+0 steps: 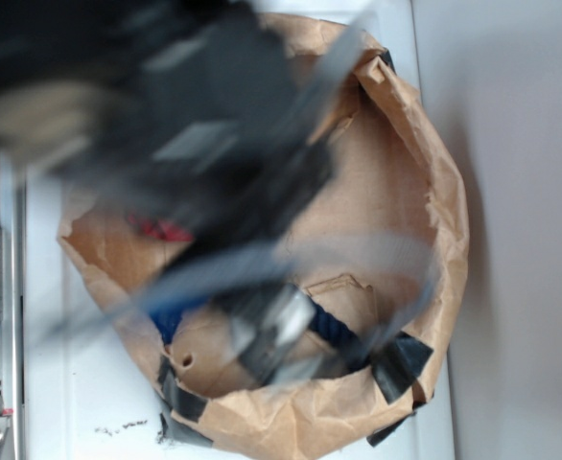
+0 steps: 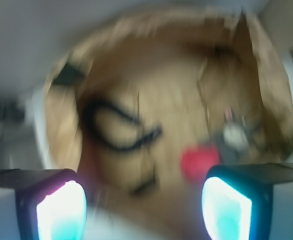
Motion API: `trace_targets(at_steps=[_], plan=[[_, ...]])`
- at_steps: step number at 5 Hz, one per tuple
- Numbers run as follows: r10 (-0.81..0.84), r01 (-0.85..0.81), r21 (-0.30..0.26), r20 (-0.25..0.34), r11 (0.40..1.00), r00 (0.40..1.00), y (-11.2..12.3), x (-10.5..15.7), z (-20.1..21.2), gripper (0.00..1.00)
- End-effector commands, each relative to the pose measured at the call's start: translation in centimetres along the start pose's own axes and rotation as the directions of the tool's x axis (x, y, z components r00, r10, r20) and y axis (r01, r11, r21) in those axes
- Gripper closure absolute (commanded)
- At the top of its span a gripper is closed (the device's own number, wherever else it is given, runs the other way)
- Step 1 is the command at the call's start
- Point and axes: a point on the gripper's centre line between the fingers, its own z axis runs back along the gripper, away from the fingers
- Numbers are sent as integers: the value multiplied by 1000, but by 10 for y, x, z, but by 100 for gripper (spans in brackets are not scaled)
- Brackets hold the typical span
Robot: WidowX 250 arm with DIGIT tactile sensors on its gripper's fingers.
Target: Grab the blue rope.
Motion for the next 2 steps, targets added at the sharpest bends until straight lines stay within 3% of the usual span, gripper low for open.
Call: trace_targets(at_steps=[1,2], plan=[[187,-188,4,116,982,976,42,50,-69,0],[207,-206,-21,92,978,974,31,42,-116,0]])
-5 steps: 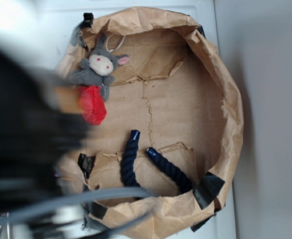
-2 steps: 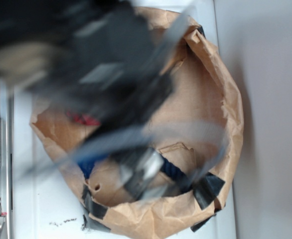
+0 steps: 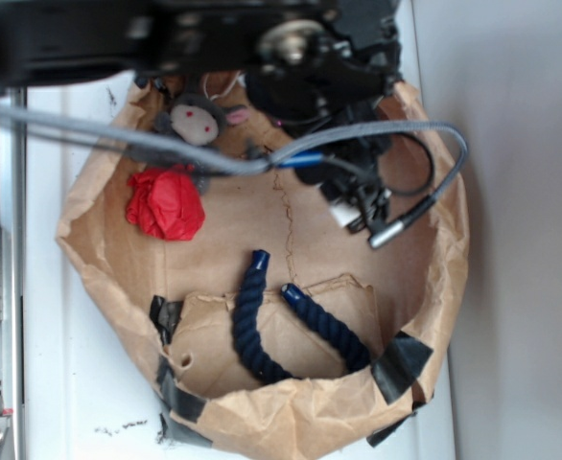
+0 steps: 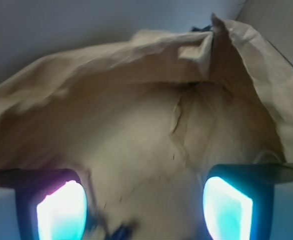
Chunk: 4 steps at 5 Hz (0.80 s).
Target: Grab the blue rope.
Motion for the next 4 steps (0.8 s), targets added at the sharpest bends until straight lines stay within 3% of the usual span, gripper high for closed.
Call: trace_targets(at_steps=[1,2,4], plan=[[40,-40,-48,15,998,999,-20,-27,-49,0],[175,-175,1,24,985,984,-30,-43,-46,0],[280,-280,-37,10,959,960,-40,-40,-23,0]])
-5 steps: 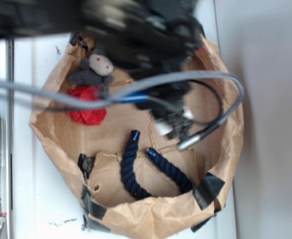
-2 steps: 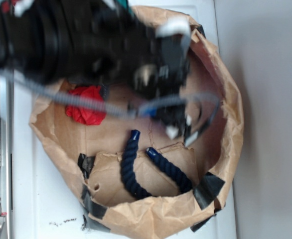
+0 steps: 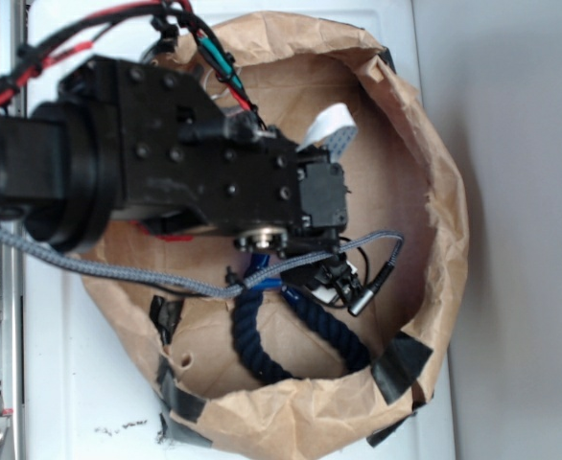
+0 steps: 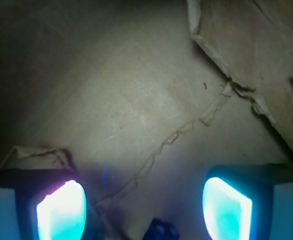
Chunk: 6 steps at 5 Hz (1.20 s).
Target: Grab the blue rope.
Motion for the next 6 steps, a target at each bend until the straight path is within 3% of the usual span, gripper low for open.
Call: trace_targets(at_steps=[1,2,3,4,5,6], plan=[[-41,46,-116,39,992,998,-14,-2,28,0],[-178,181,-90,34,979,983,-17,-20,1,0],[-257,254,-71,-48,965,965,-17,-51,-16,0],[-275,274,-24,-103,961,956,-9,-114,-40,0],[-259,263,14,-127,965,957,-6,-124,-54,100],[-270,270,-13,-114,963,956,-6,-111,-47,100]])
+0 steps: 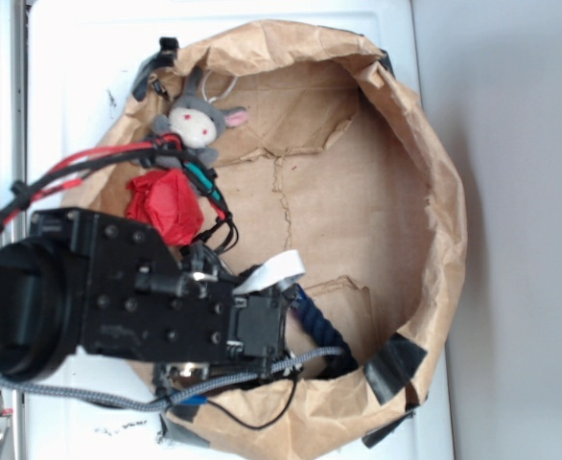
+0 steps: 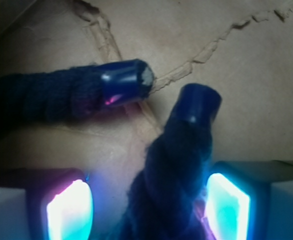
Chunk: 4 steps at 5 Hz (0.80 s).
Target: Grab the blue rope.
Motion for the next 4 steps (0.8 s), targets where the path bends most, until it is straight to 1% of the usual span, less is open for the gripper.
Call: trace_targets(at_steps=[1,2,3,4], plan=[[-3,0,-59,-48,998,999,14,21,24,100],[6,-6,-202,-2,979,1000,29,61,72,100],[-30,46,-277,63,960,998,42,77,121,100],[4,17,-234,92,972,996,46,92,154,100]])
